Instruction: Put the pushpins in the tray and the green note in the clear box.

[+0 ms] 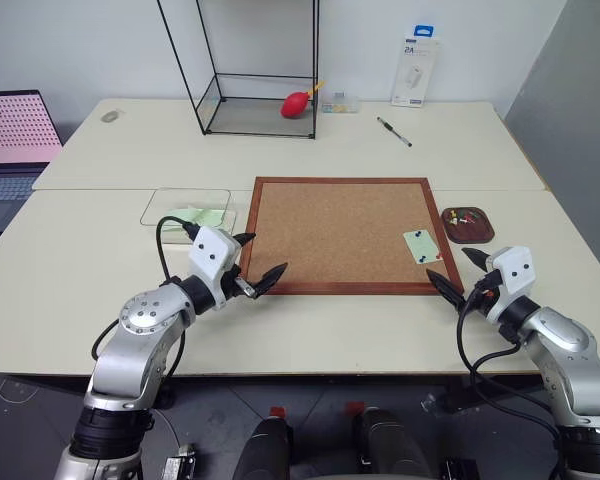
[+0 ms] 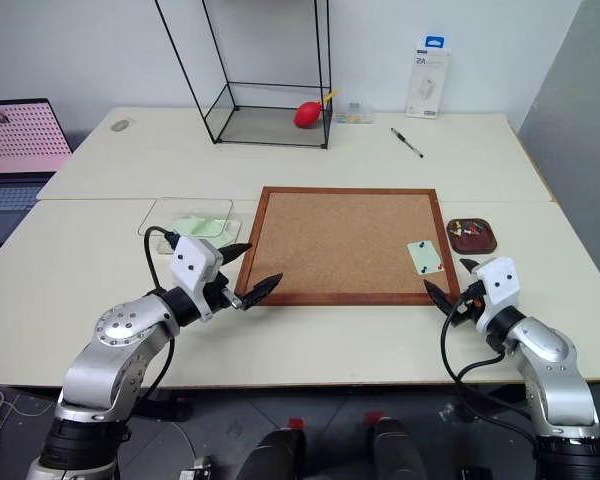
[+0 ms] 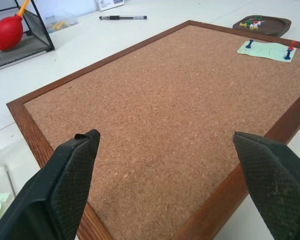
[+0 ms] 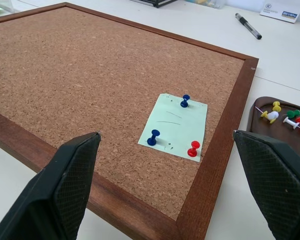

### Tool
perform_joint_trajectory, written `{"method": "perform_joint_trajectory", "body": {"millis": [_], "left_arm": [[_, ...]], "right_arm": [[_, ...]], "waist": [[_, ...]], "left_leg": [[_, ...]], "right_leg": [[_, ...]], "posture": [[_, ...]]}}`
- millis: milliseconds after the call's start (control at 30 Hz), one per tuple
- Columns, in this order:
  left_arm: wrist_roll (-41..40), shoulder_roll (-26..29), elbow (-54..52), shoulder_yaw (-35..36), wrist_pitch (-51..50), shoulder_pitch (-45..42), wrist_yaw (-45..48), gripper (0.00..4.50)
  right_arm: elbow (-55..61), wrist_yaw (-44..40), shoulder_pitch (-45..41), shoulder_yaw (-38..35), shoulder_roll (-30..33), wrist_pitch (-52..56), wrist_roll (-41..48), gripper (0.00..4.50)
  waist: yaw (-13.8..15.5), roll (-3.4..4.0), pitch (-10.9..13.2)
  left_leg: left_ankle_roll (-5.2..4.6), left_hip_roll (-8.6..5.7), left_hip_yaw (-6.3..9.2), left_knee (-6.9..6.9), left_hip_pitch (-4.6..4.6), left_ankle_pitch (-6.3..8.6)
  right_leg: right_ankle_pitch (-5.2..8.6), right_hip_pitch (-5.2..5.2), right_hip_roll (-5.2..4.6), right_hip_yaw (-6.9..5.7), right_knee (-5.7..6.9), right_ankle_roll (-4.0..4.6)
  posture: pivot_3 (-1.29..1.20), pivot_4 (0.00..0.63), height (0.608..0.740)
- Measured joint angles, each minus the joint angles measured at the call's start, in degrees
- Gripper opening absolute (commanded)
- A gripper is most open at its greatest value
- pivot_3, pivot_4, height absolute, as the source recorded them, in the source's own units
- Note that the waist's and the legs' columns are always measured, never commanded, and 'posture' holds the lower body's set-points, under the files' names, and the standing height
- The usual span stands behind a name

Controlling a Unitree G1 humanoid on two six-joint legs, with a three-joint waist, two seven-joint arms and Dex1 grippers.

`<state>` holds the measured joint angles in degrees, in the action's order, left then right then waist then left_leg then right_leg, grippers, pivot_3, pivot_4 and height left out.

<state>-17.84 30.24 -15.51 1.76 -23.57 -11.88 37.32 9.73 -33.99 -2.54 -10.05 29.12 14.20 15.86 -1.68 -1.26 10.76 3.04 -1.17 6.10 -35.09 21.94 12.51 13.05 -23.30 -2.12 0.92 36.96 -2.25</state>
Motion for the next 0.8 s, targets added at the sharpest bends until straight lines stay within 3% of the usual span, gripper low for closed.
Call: {"method": "perform_joint_trajectory", "body": {"millis": [267,800], "left_arm": [[-0.42,0.3,0.66,-0.76,-1.55,-2.95,3.01,4.49],[-0.13,-3.29,9.89,-7.5,-0.42,-13.28,10.62,1.65]], "right_arm": [[0.29,-0.54,0.52,-0.12,0.24,0.03,0.04,4.5],[7.35,0.92,6.01,-1.67,0.17,1.41,1.22,4.5]], "waist": [[0.05,0.0,0.0],[0.05,0.0,0.0]], "left_leg": [[0.0,-0.02,0.0,0.0,0.01,0.0],[0.0,-0.03,0.01,-0.01,0.02,0.0]], "right_leg": [[-0.03,0.0,0.0,0.0,0.0,-0.06],[-0.07,0.0,0.0,-0.01,0.0,-0.12]], "posture": [[0.0,0.15,0.74],[0.0,0.15,0.74]]}}
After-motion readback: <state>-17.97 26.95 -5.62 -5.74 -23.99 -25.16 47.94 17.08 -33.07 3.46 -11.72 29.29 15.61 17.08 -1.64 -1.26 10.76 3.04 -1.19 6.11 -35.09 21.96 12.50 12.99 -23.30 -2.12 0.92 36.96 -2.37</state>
